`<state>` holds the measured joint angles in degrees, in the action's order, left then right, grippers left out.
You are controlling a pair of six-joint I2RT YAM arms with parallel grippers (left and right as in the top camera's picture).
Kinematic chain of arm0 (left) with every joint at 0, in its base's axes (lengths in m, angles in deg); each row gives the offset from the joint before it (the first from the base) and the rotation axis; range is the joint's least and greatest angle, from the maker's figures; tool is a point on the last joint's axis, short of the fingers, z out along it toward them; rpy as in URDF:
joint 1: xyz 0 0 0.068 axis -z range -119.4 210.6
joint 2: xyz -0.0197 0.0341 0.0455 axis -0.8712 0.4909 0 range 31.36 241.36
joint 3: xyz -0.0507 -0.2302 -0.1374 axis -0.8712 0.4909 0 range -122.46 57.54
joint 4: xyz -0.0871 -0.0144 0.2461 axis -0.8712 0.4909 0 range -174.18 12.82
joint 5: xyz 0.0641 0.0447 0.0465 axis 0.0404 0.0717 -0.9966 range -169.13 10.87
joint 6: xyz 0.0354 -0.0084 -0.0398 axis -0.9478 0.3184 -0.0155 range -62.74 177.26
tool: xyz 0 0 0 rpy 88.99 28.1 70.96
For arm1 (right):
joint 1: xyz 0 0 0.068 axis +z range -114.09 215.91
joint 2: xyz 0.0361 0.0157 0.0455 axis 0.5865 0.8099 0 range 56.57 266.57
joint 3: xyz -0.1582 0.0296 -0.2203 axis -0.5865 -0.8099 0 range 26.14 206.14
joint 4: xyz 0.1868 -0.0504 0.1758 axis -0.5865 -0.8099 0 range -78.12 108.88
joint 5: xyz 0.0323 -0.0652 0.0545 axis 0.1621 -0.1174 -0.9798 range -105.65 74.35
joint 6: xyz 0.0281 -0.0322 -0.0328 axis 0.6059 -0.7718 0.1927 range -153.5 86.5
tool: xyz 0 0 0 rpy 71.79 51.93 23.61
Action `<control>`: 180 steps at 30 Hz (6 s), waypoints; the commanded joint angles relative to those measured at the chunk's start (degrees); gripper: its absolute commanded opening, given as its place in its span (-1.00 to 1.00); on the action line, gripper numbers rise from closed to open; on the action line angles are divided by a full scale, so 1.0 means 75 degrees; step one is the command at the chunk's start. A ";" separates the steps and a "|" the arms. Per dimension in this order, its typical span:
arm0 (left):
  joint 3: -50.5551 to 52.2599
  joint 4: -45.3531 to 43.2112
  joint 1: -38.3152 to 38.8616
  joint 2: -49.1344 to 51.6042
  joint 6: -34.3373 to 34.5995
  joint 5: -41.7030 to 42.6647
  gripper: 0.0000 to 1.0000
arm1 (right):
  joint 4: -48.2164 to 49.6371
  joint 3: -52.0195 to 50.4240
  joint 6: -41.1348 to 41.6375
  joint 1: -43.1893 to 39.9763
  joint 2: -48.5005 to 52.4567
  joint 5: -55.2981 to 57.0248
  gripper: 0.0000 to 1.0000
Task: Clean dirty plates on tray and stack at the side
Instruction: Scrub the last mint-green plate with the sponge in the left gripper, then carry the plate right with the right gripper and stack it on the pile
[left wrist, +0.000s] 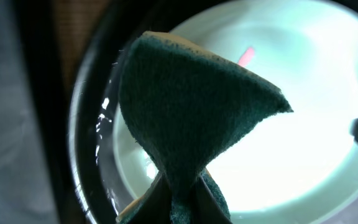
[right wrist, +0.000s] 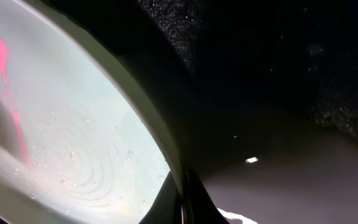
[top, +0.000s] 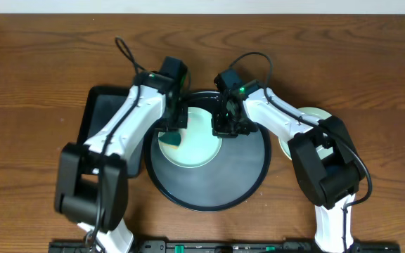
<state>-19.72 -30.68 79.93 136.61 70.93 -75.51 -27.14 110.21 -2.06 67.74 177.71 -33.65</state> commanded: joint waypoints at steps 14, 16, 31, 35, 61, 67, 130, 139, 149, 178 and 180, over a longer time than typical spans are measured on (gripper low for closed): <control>0.0067 -0.0597 0.0542 0.1154 -0.2285 0.3136 -0.85 | 0.0032 0.0038 0.0169 0.0099 0.0166 0.0219 -0.98; 0.0067 -0.0548 0.0577 0.1154 -0.2538 0.3506 -0.85 | 0.0035 0.0038 0.0152 0.0099 0.0166 0.0219 -0.98; 0.0064 0.0338 0.0498 0.0979 0.3308 -0.2806 -0.85 | 0.0052 0.0038 0.0087 0.0099 0.0166 0.0198 -0.98; 0.0064 0.0341 0.0519 0.0979 0.3302 -0.2806 -0.86 | 0.0050 0.0038 0.0087 0.0099 0.0166 0.0198 -0.98; 0.0064 -0.0653 0.0122 0.0982 0.2547 -0.2020 -0.85 | 0.0058 0.0038 0.0026 0.0099 0.0166 0.0195 -0.98; 0.0064 -0.0102 0.0236 0.0982 0.1271 -0.0428 -0.85 | 0.0064 0.0038 0.0026 0.0099 0.0166 0.0195 -0.98; -0.1096 0.0216 -0.0574 0.0895 0.1929 -0.1035 -0.85 | 0.0079 0.0038 -0.0061 0.0099 0.0166 0.0137 -0.98; -0.1955 0.1565 -0.0810 0.0047 0.1378 -0.1017 -0.85 | 0.0082 0.0058 -0.0265 0.0096 0.0163 -0.0079 -0.98; -0.1961 0.1979 -0.2113 -0.1180 0.1049 -0.0950 -0.85 | -0.0691 0.0901 -0.1067 0.0140 -0.0204 0.0583 -0.98; -0.1728 0.1967 -0.3555 -0.1134 0.0294 -0.0283 -0.85 | -0.1853 0.1131 -0.1859 0.3316 -0.2588 1.0185 -0.98; -0.1728 0.1970 -0.3555 -0.1134 0.0297 -0.0283 -0.85 | -0.1935 0.1131 -0.1859 0.3500 -0.2591 1.0480 -0.98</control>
<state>-33.11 -16.17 53.35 127.91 73.88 -77.79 -41.24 117.45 -15.78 92.01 160.00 35.99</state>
